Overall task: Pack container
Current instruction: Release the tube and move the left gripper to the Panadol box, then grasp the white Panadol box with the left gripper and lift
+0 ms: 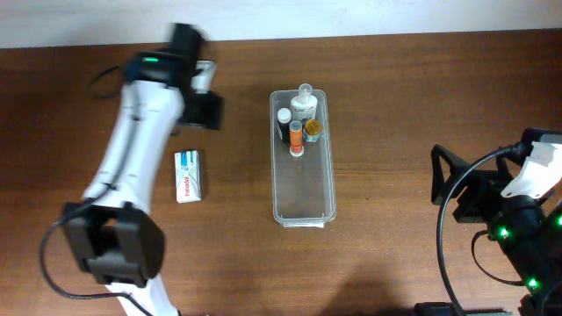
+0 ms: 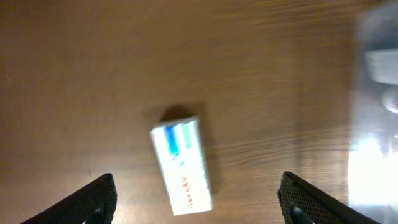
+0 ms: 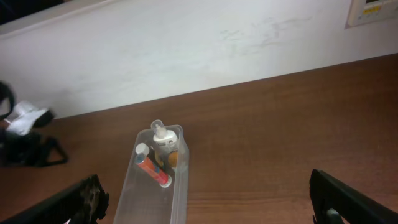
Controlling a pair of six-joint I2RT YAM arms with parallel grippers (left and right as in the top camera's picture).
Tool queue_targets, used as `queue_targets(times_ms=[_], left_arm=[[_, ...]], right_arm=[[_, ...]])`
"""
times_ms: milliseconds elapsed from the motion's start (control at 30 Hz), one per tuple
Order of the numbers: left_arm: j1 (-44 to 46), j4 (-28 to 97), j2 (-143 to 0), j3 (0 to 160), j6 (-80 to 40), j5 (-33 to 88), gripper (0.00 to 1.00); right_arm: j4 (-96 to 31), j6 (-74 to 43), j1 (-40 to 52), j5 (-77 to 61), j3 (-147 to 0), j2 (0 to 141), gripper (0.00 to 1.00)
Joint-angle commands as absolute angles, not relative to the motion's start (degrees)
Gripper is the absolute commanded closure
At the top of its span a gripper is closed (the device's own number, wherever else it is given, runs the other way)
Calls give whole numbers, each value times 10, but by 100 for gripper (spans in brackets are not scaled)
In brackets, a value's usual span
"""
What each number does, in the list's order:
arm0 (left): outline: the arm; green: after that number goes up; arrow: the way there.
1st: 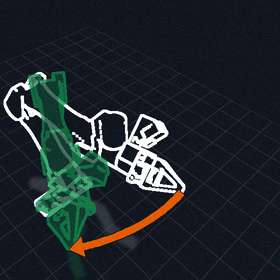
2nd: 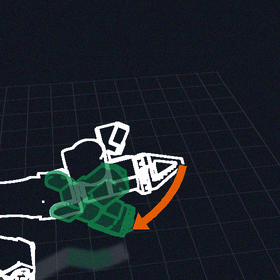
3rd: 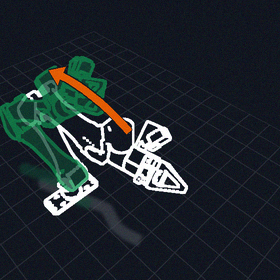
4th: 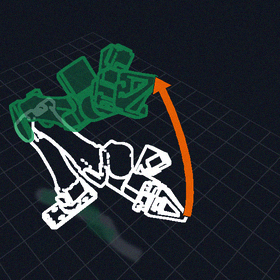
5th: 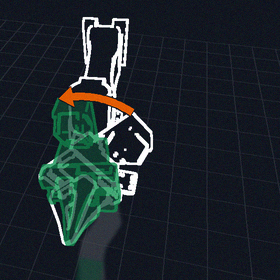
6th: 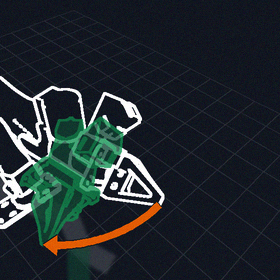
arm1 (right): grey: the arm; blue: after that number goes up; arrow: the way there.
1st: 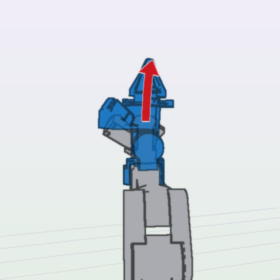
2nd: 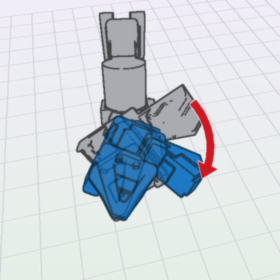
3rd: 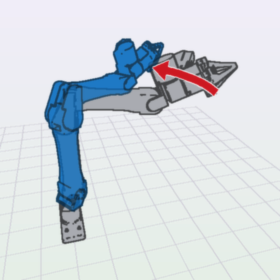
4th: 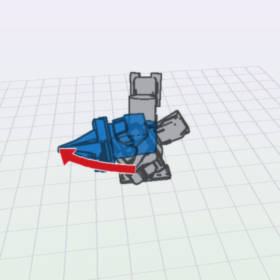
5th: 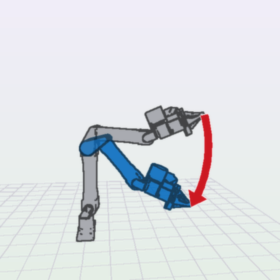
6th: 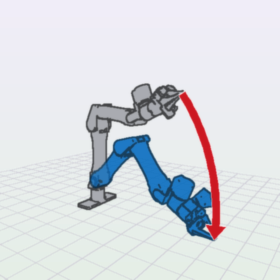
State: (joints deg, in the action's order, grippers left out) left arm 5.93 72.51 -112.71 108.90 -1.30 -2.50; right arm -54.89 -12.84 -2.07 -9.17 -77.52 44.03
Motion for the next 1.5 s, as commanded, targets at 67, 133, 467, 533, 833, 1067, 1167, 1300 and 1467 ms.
queue_targets(times_ms=[67,133,467,533,833,1067,1167,1300,1467], left_arm=[[-10,728,-1126,1009,-35,67,16],[-13,713,-1129,974,-35,67,16],[11,590,-1129,847,-38,28,18],[12,574,-1129,828,-57,3,18],[12,515,-1133,775,-69,-2,19],[19,510,-1160,758,-68,8,24],[23,509,-1167,758,-68,9,33],[24,511,-1167,762,-68,8,43],[25,548,-1161,804,-68,8,47]], right_arm=[[-547,-123,-24,-97,-779,440,2],[-547,-123,-24,-97,-779,440,2],[-547,-123,-24,-97,-779,440,2],[-547,-123,-24,-97,-779,440,2],[-547,-123,-24,-97,-779,440,1],[-547,-123,-24,-97,-779,440,2],[-547,-123,-24,-97,-779,440,2],[-547,-123,-24,-97,-779,440,1],[-547,-123,-24,-97,-779,440,2]])
